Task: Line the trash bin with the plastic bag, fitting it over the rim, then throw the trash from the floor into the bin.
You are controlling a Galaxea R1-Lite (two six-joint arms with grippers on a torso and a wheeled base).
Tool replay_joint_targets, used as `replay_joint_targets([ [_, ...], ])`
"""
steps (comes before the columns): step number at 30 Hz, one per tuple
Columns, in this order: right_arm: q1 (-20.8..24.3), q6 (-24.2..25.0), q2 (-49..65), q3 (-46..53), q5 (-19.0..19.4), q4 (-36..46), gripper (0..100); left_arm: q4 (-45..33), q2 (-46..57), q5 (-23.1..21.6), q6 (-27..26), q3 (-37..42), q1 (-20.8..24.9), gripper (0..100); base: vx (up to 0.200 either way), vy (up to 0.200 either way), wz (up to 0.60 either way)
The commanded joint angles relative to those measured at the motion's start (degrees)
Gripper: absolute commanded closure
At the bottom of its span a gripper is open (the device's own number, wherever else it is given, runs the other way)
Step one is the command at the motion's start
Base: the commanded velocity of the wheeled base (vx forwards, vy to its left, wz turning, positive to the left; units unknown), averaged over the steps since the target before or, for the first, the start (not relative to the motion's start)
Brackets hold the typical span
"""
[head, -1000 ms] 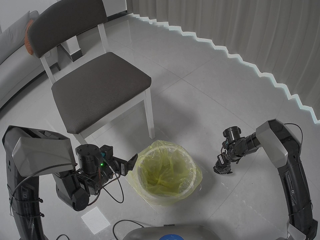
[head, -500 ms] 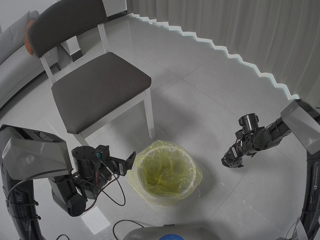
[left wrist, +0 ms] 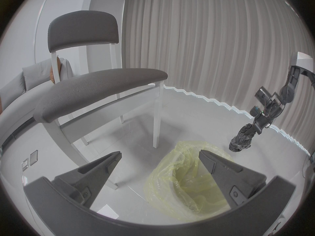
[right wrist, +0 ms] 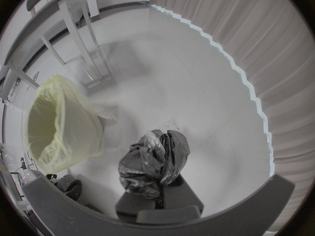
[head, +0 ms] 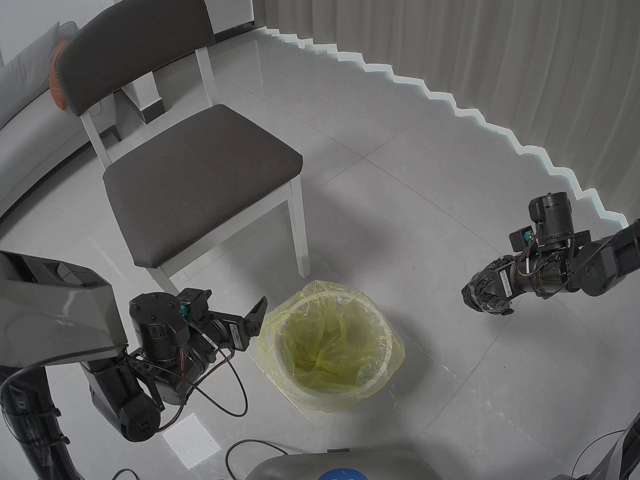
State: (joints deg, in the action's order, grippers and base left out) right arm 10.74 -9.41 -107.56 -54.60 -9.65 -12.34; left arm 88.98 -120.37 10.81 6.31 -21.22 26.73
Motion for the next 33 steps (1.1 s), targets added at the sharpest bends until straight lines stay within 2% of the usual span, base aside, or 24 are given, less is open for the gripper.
replay_joint_targets([
  [1,1.83,0.27,9.47,3.8,-0.01,-0.32,100,1.02,2.68,0.79,0.45,-0.75,0.95,0,0.0,0.0,0.0],
  [9,5.96,-0.43,15.71,4.42,-0.1,-1.02,100,0.93,7.25,0.7,0.19,-0.13,0.69,0,0.0,0.0,0.0],
  [17,13.43,-3.07,17.03,3.98,-0.1,-3.57,100,0.93,7.96,0.79,-0.07,-0.57,0.95,0,0.0,0.0,0.0],
  [24,19.23,-4.56,9.56,2.04,0.07,-11.66,100,0.93,8.05,0.7,-1.39,-0.49,0.86,0,0.0,0.0,0.0],
  [33,24.77,-4.48,0.24,-0.77,0.6,-14.03,100,0.93,7.96,0.7,-1.83,-0.66,0.42,0,0.0,0.0,0.0],
])
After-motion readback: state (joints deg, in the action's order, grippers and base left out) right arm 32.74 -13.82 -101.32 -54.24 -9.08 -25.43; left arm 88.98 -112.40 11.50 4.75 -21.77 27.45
